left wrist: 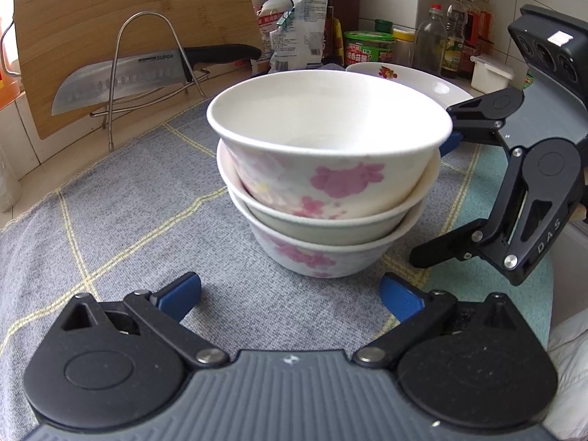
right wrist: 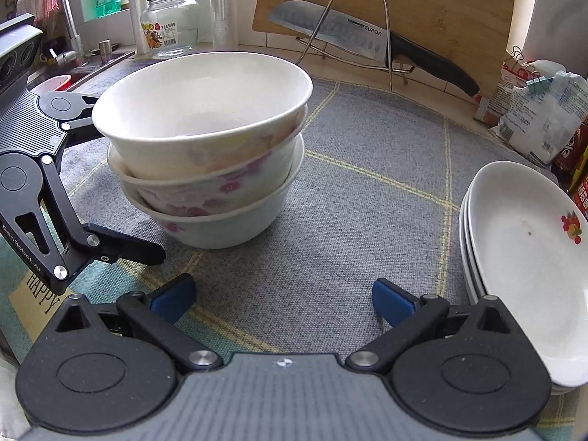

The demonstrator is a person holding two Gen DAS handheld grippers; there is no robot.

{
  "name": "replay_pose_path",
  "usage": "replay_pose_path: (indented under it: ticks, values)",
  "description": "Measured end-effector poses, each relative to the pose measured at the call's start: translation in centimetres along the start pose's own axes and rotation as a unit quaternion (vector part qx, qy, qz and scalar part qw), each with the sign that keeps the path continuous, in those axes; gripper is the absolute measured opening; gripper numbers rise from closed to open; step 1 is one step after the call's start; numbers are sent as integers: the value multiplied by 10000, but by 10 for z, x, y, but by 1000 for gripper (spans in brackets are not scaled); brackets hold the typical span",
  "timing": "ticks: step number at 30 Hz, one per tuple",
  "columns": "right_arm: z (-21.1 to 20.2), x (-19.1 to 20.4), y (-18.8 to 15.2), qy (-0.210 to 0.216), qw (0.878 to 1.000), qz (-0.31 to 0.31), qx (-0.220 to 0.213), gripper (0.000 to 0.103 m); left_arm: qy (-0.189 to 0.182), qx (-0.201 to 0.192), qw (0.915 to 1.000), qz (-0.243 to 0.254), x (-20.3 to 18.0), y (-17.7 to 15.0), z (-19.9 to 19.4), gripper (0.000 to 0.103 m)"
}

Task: Organize plates and bowls
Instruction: 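Close the right tool on the bowl stack rim while the left tool grips its side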

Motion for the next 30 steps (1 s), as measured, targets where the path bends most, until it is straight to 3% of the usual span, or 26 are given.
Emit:
replay_pose_path:
  ticks: [21, 30]
  values:
    - [13, -7, 11, 495, 9977, -457, -40, 103, 14, 136, 9999, -27, 3, 3, 4, 102]
    - [3, -4, 29, 866, 9905, -1059, -115, 103, -361, 110, 9974, 621, 3, 17, -3, 102]
Point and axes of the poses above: each gripper's, at about its wrist camera, not at the fingertips, and z roughly the way its jaws point, x to its left, y to its top, the point moved 2 cm from there along z, roughly the way its jaws point, and after that the axes turned 8 degrees about -x, right-handed, at the moved point
